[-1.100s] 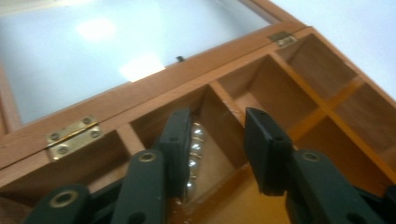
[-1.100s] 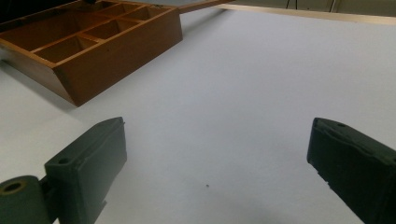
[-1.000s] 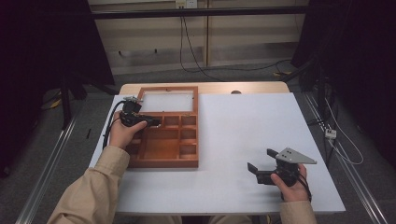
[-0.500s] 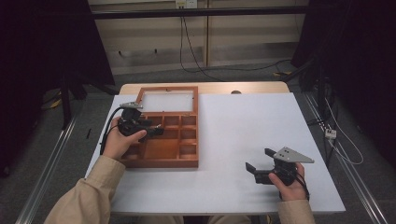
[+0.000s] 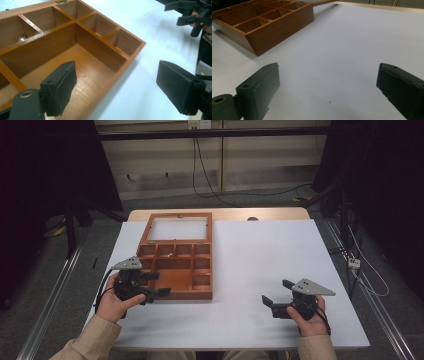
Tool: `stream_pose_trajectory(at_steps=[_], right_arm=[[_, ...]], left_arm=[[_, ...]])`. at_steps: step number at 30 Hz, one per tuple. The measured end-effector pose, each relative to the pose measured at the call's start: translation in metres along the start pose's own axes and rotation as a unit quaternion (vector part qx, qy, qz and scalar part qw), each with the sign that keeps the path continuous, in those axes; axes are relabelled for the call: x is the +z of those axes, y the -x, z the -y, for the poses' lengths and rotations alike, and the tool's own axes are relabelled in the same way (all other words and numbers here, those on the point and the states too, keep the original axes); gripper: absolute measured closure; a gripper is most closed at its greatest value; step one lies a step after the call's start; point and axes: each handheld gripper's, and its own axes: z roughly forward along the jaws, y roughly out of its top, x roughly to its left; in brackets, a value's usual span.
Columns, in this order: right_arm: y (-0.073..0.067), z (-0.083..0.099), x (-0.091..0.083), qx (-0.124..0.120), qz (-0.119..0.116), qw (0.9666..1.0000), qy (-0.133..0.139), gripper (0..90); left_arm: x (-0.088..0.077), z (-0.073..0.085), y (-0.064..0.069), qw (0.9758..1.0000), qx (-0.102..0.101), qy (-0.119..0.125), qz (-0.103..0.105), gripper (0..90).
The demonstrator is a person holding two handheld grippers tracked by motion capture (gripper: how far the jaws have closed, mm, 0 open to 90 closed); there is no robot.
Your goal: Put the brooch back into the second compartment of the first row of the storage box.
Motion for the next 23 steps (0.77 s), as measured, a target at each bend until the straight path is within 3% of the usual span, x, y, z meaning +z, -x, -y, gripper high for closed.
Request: stream_pose_trajectory(at_steps=[3,8,23], right_arm=[[0.0,0.0,0.0,0.001,0.0,1.0,0.001,4.5],[0.0,0.0,0.0,-0.001,-0.001,1.0,-0.001,4.5],[0.0,0.0,0.001,-0.001,-0.002,1.0,-0.001,4.5]], left_arm=[[-0.003,0.009,0.003,1.0,0.0,-0.001,0.007,15.5],[-0.004,0.02,0.005,0.9999,0.012,-0.005,-0.004,12.5],[-0.012,0.027,0.003,0.9995,0.022,0.002,-0.023,10.8]])
